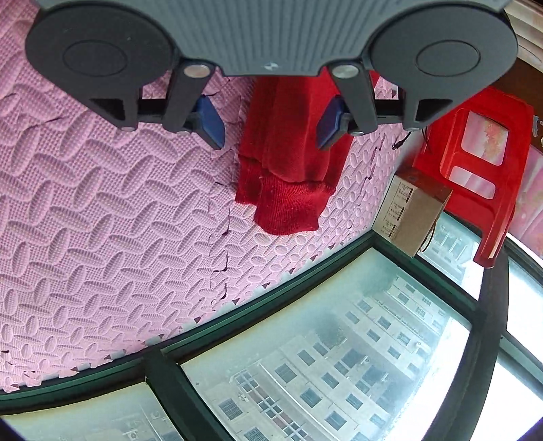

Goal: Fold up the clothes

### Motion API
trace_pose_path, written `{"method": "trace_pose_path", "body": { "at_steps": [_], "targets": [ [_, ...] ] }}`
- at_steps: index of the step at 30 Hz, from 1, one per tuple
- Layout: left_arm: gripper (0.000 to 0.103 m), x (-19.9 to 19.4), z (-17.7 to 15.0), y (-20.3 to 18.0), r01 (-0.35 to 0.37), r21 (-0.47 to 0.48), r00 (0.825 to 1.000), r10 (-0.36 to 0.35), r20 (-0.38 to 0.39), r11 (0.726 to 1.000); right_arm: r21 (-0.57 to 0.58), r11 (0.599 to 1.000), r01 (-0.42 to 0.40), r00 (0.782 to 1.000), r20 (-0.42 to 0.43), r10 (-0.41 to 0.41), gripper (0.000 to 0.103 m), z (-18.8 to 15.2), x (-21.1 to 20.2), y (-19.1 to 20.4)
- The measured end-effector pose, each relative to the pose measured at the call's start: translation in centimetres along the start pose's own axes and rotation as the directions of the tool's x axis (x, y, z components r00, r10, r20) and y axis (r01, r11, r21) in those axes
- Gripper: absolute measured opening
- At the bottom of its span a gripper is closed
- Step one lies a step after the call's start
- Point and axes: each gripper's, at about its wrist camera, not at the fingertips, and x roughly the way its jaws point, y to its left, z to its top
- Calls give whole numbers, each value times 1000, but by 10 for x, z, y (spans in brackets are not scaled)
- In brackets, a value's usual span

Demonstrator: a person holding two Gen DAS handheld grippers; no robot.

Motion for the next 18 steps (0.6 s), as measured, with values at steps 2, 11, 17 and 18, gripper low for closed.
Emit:
{"method": "trace_pose_path", "body": {
  "at_steps": [2, 11, 17, 18],
  "targets": [
    [97, 2, 2, 1, -5, -5, 1000, 5, -4, 1000, 0, 1000, -9, 1000, -1, 9, 62, 3, 7, -2],
    [94, 9, 7, 5, -11, -28, 1000, 11, -26, 1000, 47, 998, -45, 999, 11, 45, 56, 5, 28, -8],
    [93, 12, 11, 6, -16, -29, 999, 15, -36, 999, 66, 995, -80, 997, 25, 79, 44, 6, 29, -17],
    [93, 13, 12, 6, -17, -27, 999, 16, -38, 999, 70, 995, -77, 997, 18, 76, 37, 7, 30, -18]
  ]
}}
